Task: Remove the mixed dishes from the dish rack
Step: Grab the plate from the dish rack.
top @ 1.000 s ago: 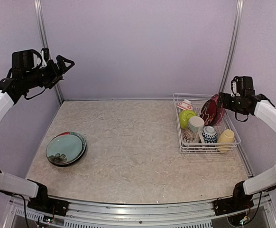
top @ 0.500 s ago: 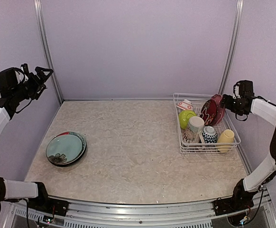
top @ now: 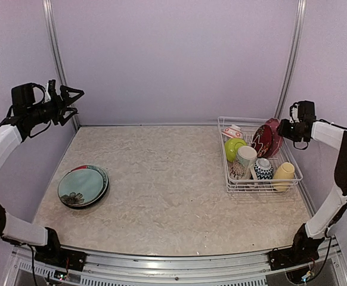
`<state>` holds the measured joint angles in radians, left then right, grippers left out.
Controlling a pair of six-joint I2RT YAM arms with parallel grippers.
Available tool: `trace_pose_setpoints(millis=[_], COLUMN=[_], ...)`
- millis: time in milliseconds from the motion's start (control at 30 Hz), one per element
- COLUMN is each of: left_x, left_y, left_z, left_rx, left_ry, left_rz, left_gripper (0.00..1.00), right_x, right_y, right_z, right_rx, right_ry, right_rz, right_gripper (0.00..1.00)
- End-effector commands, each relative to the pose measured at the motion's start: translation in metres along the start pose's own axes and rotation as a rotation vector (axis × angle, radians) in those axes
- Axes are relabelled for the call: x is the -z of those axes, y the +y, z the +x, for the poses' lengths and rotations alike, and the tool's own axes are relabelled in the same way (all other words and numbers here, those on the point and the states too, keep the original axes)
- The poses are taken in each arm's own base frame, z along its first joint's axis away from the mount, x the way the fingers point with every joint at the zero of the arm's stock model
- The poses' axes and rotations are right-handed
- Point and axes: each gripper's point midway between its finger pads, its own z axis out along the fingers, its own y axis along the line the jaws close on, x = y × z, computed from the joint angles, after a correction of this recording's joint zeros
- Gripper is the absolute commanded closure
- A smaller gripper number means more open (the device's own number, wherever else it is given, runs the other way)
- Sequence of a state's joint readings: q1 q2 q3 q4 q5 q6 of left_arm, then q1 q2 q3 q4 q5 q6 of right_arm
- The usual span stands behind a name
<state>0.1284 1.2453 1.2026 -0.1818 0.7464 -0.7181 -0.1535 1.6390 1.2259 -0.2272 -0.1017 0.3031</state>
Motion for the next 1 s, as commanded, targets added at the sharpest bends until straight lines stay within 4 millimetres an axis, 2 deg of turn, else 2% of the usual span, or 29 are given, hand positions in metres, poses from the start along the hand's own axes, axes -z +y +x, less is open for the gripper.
trace_pose_setpoints(millis=[0, 100, 300, 367, 400, 500, 800, 867, 967], left_x=[-0.013, -0.021, -0.029, -0.032, -0.036, -0.04, -0.04, -0.04, -0.04], left_y=[-0.021, -0.026, -0.029, -0.023, -0.028, -0.029, -0.03, -0.031, -0.032], left_z=[0.019, 0.03, 0.039, 0.041, 0.049, 0.055, 0.056, 0.057, 0.058], left_rx=[-0.048, -0.06, -0.045, -0.037, -0.041, -0.035, -0.034, -0.037, -0.049], left_ry=[0.094, 0.131, 0.177, 0.19, 0.213, 0.241, 0.245, 0.246, 0.245], left_rz=[0.08, 0.086, 0.1, 0.087, 0.094, 0.092, 0.092, 0.095, 0.081], left_gripper=[0.01, 0.01, 0.01, 0.01, 0.01, 0.01, 0.01, 0.01, 0.01], right_x=[-0.01, -0.015, -0.027, -0.03, -0.03, -0.033, -0.042, -0.043, -0.039], right_y=[-0.003, -0.002, -0.003, -0.004, -0.005, -0.002, 0.0, 0.002, 0.0], right_z=[-0.011, -0.012, -0.007, -0.004, -0.002, 0.003, 0.01, 0.01, 0.007], right_rx=[0.007, 0.013, 0.021, 0.023, 0.022, 0.02, 0.001, 0.004, 0.016], right_ry=[-0.022, -0.021, -0.005, 0.0, 0.001, 0.006, 0.027, 0.028, 0.028], right_rz=[-0.004, -0.013, -0.017, -0.013, -0.015, -0.037, -0.058, -0.06, -0.02], right_gripper=[0.52, 0.56, 0.53, 0.55, 0.57, 0.6, 0.58, 0.65, 0.84])
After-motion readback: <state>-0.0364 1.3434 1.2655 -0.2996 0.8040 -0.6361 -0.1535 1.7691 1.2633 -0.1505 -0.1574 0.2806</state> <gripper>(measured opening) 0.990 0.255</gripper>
